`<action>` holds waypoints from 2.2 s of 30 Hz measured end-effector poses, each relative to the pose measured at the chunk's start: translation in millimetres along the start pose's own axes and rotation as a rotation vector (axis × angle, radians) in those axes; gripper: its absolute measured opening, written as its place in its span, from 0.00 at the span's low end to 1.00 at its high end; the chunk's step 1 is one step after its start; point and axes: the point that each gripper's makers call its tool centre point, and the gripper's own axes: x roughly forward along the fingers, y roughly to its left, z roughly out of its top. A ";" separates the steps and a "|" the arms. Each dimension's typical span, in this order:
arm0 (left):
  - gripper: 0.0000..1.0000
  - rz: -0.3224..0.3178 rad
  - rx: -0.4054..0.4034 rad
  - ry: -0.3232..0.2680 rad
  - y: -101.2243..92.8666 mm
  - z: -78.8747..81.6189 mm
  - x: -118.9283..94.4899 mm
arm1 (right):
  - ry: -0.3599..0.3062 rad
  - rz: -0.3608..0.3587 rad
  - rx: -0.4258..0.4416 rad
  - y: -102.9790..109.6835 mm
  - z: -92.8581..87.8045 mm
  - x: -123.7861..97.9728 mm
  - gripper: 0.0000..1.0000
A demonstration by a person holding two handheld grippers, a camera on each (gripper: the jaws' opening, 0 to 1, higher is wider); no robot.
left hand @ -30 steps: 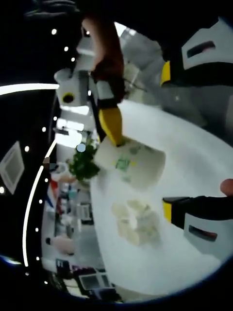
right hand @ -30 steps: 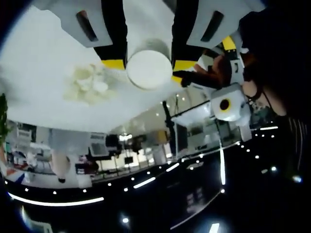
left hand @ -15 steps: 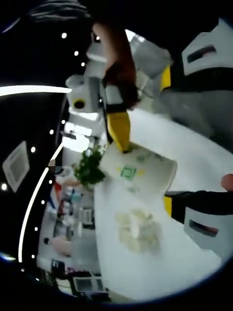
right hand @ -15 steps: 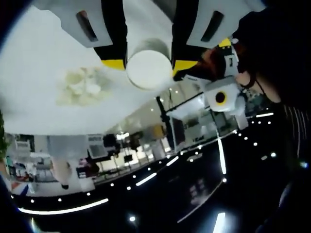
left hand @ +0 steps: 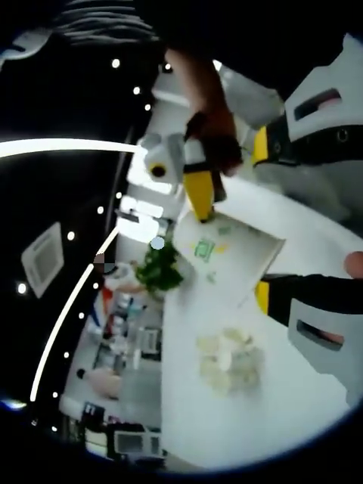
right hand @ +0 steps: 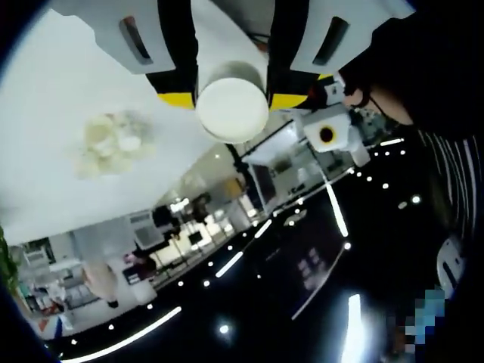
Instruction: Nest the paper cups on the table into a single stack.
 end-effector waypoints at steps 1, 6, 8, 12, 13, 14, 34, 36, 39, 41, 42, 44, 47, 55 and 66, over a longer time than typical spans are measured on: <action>0.53 0.000 0.002 -0.002 0.2 0.3 -0.5 | -0.003 0.002 0.010 0.0 -0.2 -0.3 0.31; 0.44 -0.005 0.016 -0.004 0.6 0.3 -4.5 | -0.013 0.027 0.038 2.6 -1.8 -1.8 0.31; 0.40 -0.008 0.009 -0.023 1.3 3.3 -6.6 | -0.020 0.042 0.056 4.3 -1.5 -2.4 0.32; 0.32 -0.016 -0.004 -0.061 1.4 10.5 -9.6 | -0.036 0.069 0.080 9.2 1.7 -2.8 0.32; 0.30 -0.018 0.000 -0.061 1.1 11.0 -9.6 | -0.035 0.076 0.080 10.7 1.8 -2.6 0.32; 0.29 -0.022 0.005 -0.058 0.4 11.4 -9.5 | -0.032 0.084 0.078 12.2 1.4 -2.7 0.32; 0.13 -0.052 0.034 -0.017 -0.3 6.4 -18.8 | 0.025 0.157 0.061 19.7 -16.8 -1.2 0.32; 0.12 -0.054 0.055 -0.007 -1.5 6.9 -19.3 | 0.028 0.158 0.073 19.4 -17.7 -1.5 0.32; 0.07 -0.078 0.094 -0.004 -6.7 9.7 -20.3 | 0.018 0.161 0.070 21.0 -16.7 -1.7 0.33; 0.01 -0.110 0.114 0.000 -12.2 9.3 -20.5 | 0.015 0.154 0.070 19.6 -16.7 -1.6 0.33; 0.01 -0.122 0.130 -0.001 -16.0 9.7 -20.1 | 0.015 0.151 0.057 18.6 -16.8 -2.2 0.30; 0.00 -0.109 0.139 -0.004 -15.4 11.1 -20.0 | 0.002 0.158 0.074 19.0 -15.4 -3.0 0.30; 0.00 -0.114 0.136 0.008 -14.0 8.7 -19.6 | 0.009 0.152 0.050 18.4 -17.8 -4.7 0.30; 0.00 -0.105 0.167 0.045 -9.4 7.7 -16.7 | 0.007 0.132 0.028 12.0 -21.8 -6.1 0.28; 0.00 -0.094 0.203 0.088 -0.4 11.2 -13.7 | -0.024 0.029 -0.050 -12.4 -14.0 -15.1 0.37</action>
